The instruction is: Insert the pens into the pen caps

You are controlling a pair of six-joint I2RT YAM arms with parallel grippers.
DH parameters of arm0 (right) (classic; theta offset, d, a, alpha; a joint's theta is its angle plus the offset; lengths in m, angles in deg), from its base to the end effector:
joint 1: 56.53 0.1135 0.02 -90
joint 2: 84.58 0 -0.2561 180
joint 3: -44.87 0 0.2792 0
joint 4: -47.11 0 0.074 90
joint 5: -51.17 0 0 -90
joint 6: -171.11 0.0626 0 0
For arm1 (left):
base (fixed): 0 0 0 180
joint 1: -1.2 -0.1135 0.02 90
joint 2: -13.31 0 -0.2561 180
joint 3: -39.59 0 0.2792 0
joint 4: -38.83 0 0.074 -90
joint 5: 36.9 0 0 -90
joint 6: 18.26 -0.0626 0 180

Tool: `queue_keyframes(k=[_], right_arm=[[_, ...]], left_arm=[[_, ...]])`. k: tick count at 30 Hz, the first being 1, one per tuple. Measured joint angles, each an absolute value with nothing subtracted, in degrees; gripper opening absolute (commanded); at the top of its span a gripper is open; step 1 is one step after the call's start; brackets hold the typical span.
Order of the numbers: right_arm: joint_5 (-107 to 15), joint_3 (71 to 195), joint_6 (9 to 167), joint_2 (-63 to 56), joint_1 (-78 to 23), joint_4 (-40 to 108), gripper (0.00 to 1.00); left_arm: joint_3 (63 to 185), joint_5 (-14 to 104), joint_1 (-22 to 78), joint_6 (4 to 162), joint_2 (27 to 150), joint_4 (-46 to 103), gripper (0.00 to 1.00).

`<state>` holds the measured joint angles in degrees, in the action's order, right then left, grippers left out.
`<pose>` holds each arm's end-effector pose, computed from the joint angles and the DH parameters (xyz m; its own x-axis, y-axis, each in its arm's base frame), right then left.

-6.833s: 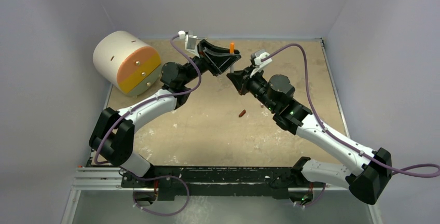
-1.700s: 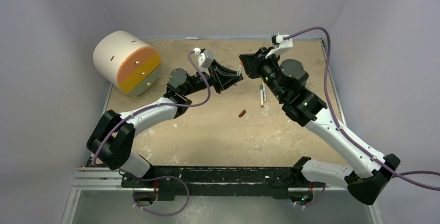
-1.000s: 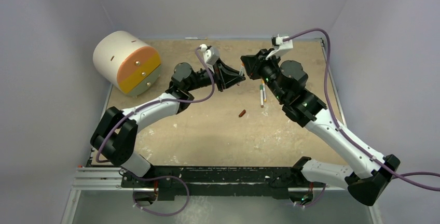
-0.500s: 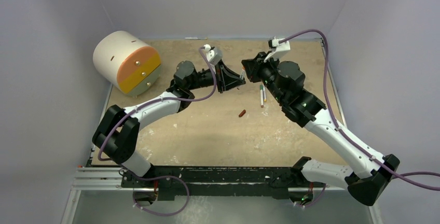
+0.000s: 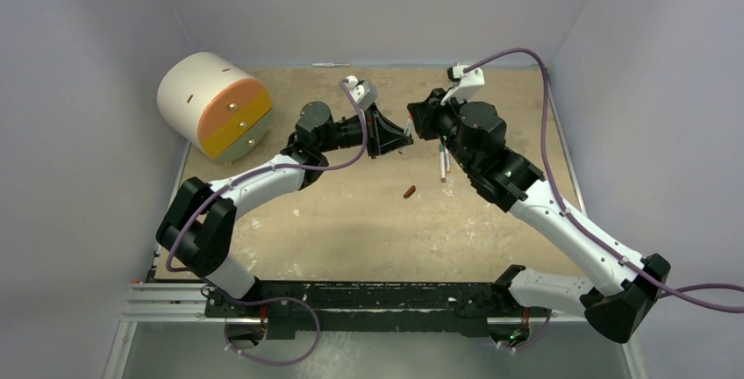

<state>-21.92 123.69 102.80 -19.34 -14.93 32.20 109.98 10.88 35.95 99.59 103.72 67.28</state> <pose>0.2499 0.1975 0.4085 -0.1705 0.3215 -0.9314 -0.3818 0.8499 0.3632 0.3073 -0.2644 0.2917 -0.3458 -0.1811 -0.9206 0.9124 0.1640 -0.3750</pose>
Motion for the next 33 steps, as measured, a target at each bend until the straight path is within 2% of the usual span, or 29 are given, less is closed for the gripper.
queue_keyframes(k=[18, 30, 33], right_arm=[[-22.47, 118.18, 107.52, -19.61, -12.3, 39.41, 0.0], [-19.78, 118.9, 109.6, -22.03, -11.73, 36.68, 0.0], [-17.85, 119.6, 109.7, -23.58, -11.36, 35.48, 0.1]], left_arm=[[110.09, 11.5, 35.9, 98.92, 104.42, 65.64, 0.0], [111.4, 9.27, 35.9, 98.19, 104.42, 64.83, 0.0], [112.71, 7.91, 35.9, 97.45, 104.42, 64.81, 0.0]])
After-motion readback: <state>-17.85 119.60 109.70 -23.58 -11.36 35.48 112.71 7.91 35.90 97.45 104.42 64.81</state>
